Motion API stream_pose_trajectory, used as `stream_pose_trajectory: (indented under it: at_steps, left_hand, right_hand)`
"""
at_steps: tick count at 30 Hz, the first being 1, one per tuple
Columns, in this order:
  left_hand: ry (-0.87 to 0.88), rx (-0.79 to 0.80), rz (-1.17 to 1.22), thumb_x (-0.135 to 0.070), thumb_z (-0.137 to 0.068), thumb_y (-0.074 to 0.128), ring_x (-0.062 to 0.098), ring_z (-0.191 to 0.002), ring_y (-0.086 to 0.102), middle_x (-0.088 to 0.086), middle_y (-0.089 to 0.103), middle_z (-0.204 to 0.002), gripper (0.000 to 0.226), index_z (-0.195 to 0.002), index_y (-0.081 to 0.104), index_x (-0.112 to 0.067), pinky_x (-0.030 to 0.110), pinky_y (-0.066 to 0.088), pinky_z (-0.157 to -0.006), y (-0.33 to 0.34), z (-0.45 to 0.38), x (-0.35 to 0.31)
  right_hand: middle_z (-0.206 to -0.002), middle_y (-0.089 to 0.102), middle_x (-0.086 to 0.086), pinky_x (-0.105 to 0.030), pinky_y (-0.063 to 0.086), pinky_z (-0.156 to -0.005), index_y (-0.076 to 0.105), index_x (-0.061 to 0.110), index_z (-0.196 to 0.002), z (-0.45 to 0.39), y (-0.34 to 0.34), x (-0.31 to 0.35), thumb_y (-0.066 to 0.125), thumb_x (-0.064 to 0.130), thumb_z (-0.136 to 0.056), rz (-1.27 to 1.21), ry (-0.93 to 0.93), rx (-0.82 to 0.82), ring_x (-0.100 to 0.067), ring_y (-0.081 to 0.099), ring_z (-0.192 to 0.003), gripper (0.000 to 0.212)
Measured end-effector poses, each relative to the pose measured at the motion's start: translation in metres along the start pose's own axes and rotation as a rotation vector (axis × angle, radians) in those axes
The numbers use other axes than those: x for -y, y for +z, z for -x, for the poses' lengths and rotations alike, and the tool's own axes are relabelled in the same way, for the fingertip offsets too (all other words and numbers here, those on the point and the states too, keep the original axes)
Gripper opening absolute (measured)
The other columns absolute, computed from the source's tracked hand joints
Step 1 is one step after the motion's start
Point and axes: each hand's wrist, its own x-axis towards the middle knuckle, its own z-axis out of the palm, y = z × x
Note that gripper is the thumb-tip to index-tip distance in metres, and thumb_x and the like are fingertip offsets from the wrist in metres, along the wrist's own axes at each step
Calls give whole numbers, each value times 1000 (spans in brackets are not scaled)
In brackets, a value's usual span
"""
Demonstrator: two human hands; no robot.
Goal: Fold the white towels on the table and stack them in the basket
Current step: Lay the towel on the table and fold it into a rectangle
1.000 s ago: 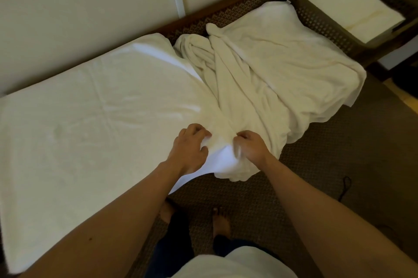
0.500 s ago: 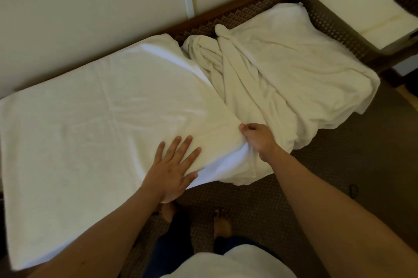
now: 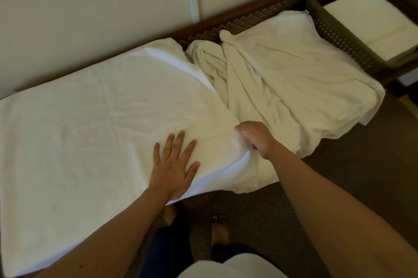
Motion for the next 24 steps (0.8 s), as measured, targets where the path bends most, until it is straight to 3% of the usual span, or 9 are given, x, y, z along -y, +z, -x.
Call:
stream_pose_trajectory:
  at_steps: [2, 5, 7, 9, 12, 15, 18, 21, 24]
  left_hand:
    - [-45, -12, 20, -65, -102, 9, 30, -158, 5, 2, 4, -172, 69, -162, 19, -34, 62, 10, -123, -2, -13, 2]
    - [-115, -1, 46, -65, -100, 9, 30, -158, 2, 2, 3, -172, 70, -163, 16, -34, 60, 6, -124, -11, -40, 9]
    - [-147, -7, 74, -65, -99, 9, 29, -158, 1, 2, 5, -172, 71, -162, 20, -35, 59, 4, -124, -20, -61, 15]
    - [-164, -26, 114, -64, -98, 10, 29, -158, 2, 2, 10, -171, 71, -159, 29, -34, 57, 3, -125, -30, -86, 24]
    - [-160, -117, 176, -60, -99, 18, 29, -156, 14, 2, 25, -167, 64, -148, 47, -30, 57, 13, -123, -47, -136, 47]
    - [-151, -224, 224, -53, -100, 27, 29, -149, 30, 2, 40, -159, 55, -138, 56, -26, 54, 27, -119, -71, -200, 73]
    - [-133, -337, 267, -43, -101, 44, 31, -133, 49, 4, 56, -144, 42, -132, 62, -21, 48, 38, -107, -97, -270, 99]
    - [-103, -246, 139, -41, -101, 52, 34, -125, 52, 4, 58, -139, 36, -132, 62, -25, 48, 41, -101, -119, -334, 119]
    - [-99, 1, -111, -53, -98, 52, 37, -126, 48, 7, 56, -140, 46, -139, 56, -31, 49, 38, -102, -141, -375, 126]
  right_hand:
    - [-81, 68, -4, -25, 43, -58, 73, 9, -93, -8, 6, 11, 69, 31, -92, 17, 12, 13, -21, 62, -72, 22]
    - [-80, 63, -10, -31, 44, -68, 69, 11, -89, -29, 18, 28, 76, 42, -86, -11, 10, 34, -26, 58, -76, 32]
    - [-90, 62, -12, -35, 46, -74, 67, 11, -96, -47, 28, 40, 80, 46, -79, -56, 35, 61, -27, 57, -85, 41]
    - [-106, 71, -8, -38, 54, -90, 68, 5, -104, -64, 38, 54, 78, 52, -78, -58, 78, 72, -28, 67, -100, 54]
    - [-113, 75, -11, -43, 51, -105, 71, 9, -118, -85, 51, 76, 73, 52, -87, -84, 105, 106, -29, 70, -109, 53]
    - [-118, 74, -12, -42, 50, -106, 69, 11, -126, -105, 62, 101, 67, 52, -92, -133, 164, 157, -30, 69, -114, 54]
    - [-110, 76, -12, -43, 55, -98, 71, 14, -123, -126, 74, 125, 57, 58, -95, -172, 235, 171, -31, 72, -102, 54]
    - [-105, 77, -11, -45, 54, -100, 72, 15, -119, -149, 85, 139, 55, 62, -95, -176, 265, 133, -31, 72, -101, 56]
    - [-106, 78, -6, -45, 54, -101, 73, 20, -118, -169, 94, 146, 70, 65, -77, -122, 251, 158, -29, 73, -103, 61]
